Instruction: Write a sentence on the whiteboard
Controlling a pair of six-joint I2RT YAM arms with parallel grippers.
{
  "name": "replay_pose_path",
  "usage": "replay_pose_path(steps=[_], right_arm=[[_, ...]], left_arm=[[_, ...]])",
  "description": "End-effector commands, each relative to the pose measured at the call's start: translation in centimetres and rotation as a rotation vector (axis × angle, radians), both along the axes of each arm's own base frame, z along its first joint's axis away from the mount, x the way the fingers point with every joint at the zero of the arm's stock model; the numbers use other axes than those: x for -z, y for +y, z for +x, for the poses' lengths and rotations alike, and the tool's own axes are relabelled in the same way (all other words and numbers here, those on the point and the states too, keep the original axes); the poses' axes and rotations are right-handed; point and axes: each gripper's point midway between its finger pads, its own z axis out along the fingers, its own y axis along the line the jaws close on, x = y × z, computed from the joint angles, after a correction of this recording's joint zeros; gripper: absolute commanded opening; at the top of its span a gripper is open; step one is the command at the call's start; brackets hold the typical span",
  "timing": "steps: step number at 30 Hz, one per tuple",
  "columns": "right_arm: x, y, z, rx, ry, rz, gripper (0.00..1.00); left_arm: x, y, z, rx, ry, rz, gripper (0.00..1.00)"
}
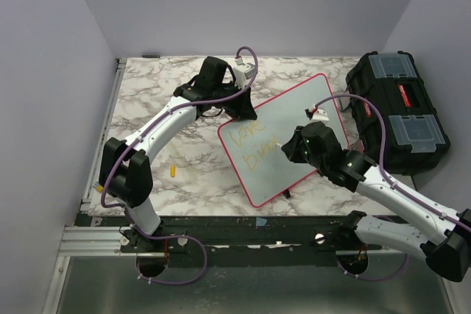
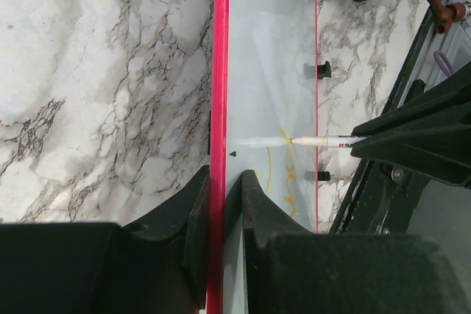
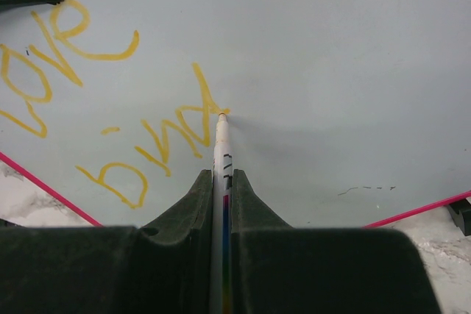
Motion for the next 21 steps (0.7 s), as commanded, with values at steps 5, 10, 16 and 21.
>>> replay_pose_path(steps=[5, 10, 16, 21], right_arm=[[2.3, -3.2, -1.4, 0.064, 0.073, -0.126, 0.01], [0.7, -4.1, -1.3, 0.108, 0.026, -0.103, 0.01], [-1.7, -4.6, -0.9, 0.145, -0.045, -0.055, 0.01], [-2.8, -5.4, -0.2, 0.202, -0.095, -0.048, 0.01]], left_arm=[[-0.3, -0.4, -0.8, 0.053, -0.081, 0.023, 0.0], [-0.4, -0.3, -0.8, 0.052, -0.083, 0.022, 0.0], [-0.5, -0.2, -0.9, 0.05, -0.086, 0.022, 0.0], [-0.4, -0.3, -0.9, 0.05, -0.085, 0.023, 0.0]])
